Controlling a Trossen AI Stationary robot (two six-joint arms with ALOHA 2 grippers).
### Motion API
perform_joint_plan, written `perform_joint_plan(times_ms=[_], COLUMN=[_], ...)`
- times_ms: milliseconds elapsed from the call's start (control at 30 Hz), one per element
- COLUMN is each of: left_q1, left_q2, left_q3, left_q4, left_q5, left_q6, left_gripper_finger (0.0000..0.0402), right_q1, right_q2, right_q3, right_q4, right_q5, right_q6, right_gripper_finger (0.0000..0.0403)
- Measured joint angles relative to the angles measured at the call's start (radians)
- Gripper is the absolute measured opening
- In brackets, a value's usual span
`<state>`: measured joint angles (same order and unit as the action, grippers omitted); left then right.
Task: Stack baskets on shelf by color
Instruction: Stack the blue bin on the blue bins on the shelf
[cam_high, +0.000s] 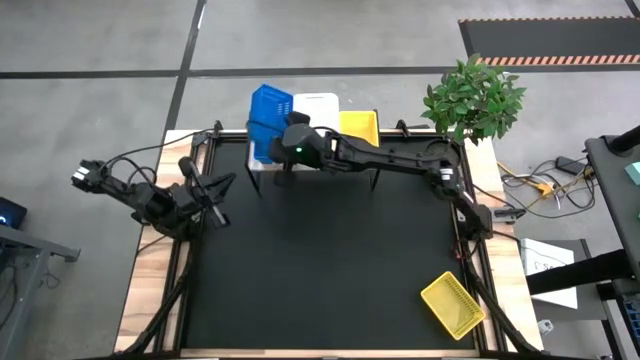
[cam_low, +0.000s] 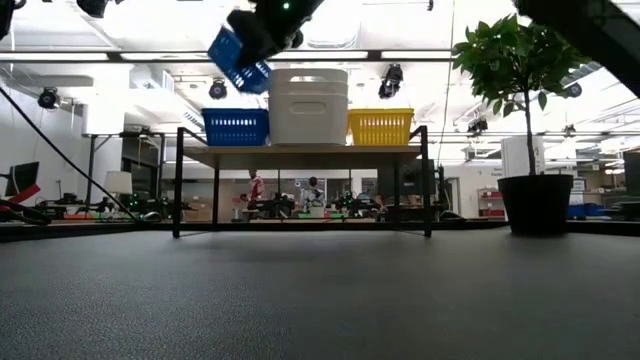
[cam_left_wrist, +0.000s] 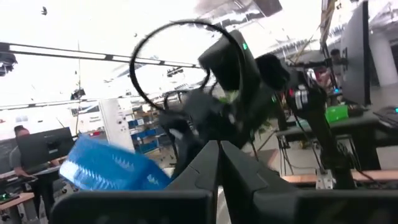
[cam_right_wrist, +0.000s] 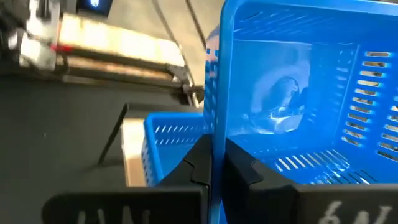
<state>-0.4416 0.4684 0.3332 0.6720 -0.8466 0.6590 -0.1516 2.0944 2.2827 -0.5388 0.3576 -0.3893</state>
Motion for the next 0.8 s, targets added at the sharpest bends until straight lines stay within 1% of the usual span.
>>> perform_joint_plan(times_ms=[100,233,367,533,633,800], left_q1=[0.000,0.000,0.000,0.000,0.000,0.001], left_q2=[-0.008,-0.021,-0.025,-0.027,-0.028,-0.027], left_q3=[0.000,0.000,0.000,0.000,0.000,0.000], left_q4=[0.000,0.000,-0.009,-0.009,-0.009,-0.009], left_q5=[0.000,0.000,0.000,0.000,0.000,0.000], left_q6=[0.002,0.002,0.002,0.003,0.003,0.003], left_gripper_finger=[0.0000,0.0000,0.0000,0.0000,0.0000,0.0000], right_q1=[0.000,0.000,0.000,0.000,0.000,0.000], right_q2=[0.062,0.072,0.071,0.071,0.071,0.071], right_q3=[0.076,0.061,0.061,0.061,0.061,0.061], right_q4=[-0.053,-0.061,-0.077,-0.093,-0.094,-0.094], right_q5=[0.000,0.002,0.008,0.005,0.007,0.009], right_q6=[-0.033,-0.073,-0.056,-0.082,-0.082,-0.076], right_gripper_finger=[0.0008,0.0008,0.0008,0.0011,0.0022,0.0060])
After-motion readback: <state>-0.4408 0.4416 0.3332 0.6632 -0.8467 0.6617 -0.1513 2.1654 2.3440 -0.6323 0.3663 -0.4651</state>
